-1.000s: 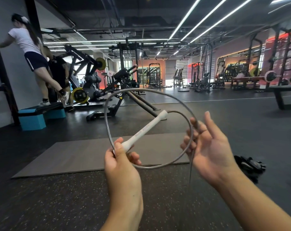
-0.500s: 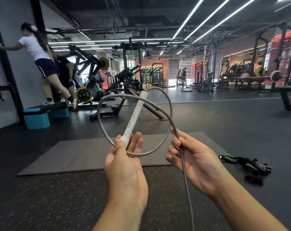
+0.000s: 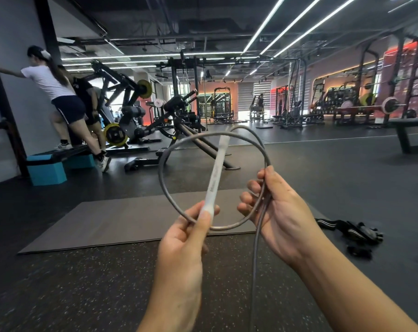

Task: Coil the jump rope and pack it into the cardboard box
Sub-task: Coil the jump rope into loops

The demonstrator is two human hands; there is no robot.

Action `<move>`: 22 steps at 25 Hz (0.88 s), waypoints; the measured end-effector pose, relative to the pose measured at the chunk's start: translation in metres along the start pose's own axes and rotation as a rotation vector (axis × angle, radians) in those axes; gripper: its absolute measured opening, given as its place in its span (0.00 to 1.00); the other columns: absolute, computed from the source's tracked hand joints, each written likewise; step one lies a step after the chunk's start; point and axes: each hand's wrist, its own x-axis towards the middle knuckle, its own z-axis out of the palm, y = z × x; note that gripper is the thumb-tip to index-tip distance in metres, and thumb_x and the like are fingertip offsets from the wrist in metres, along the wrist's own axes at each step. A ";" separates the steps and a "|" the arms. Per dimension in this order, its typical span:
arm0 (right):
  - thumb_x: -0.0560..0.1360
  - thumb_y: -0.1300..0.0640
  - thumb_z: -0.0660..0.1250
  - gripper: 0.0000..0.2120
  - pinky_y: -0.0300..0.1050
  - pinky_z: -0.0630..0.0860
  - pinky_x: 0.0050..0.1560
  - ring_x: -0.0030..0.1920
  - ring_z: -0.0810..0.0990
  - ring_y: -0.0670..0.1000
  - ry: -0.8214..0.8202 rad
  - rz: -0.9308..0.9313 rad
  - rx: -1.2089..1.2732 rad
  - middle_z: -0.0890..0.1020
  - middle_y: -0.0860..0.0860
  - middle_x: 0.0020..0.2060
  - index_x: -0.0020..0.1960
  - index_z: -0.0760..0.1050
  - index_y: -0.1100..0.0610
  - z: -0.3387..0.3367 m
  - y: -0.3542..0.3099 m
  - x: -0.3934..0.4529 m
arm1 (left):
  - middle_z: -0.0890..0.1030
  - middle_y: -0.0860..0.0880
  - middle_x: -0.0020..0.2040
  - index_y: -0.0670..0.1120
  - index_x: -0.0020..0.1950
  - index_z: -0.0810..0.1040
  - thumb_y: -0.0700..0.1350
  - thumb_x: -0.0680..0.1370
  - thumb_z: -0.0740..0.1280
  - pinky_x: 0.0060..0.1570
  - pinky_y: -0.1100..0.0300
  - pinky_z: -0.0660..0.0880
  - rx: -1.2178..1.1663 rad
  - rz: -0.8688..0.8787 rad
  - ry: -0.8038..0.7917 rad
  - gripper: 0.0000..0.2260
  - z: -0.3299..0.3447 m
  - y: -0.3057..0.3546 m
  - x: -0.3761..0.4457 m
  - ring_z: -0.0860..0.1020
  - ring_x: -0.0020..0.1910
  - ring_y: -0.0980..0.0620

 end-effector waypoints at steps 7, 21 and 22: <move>0.84 0.55 0.60 0.12 0.42 0.65 0.26 0.26 0.61 0.47 0.032 0.015 -0.135 0.64 0.49 0.29 0.57 0.77 0.62 0.008 0.012 0.001 | 0.87 0.42 0.51 0.43 0.53 0.87 0.36 0.68 0.73 0.38 0.60 0.76 0.101 -0.172 -0.389 0.14 -0.032 0.017 0.013 0.82 0.41 0.51; 0.83 0.46 0.61 0.21 0.39 0.65 0.19 0.23 0.75 0.48 0.084 0.040 -0.609 0.84 0.63 0.38 0.51 0.70 0.66 0.009 0.032 -0.018 | 0.87 0.42 0.45 0.45 0.44 0.88 0.35 0.63 0.77 0.26 0.64 0.68 -0.237 -0.099 -0.150 0.12 0.005 -0.016 -0.002 0.78 0.33 0.54; 0.83 0.47 0.62 0.20 0.39 0.66 0.20 0.21 0.75 0.47 0.100 -0.042 -0.612 0.83 0.65 0.37 0.49 0.70 0.66 0.010 0.036 -0.016 | 0.87 0.45 0.45 0.46 0.48 0.88 0.36 0.63 0.78 0.28 0.64 0.64 -0.217 -0.108 -0.144 0.15 0.006 -0.020 -0.002 0.76 0.33 0.56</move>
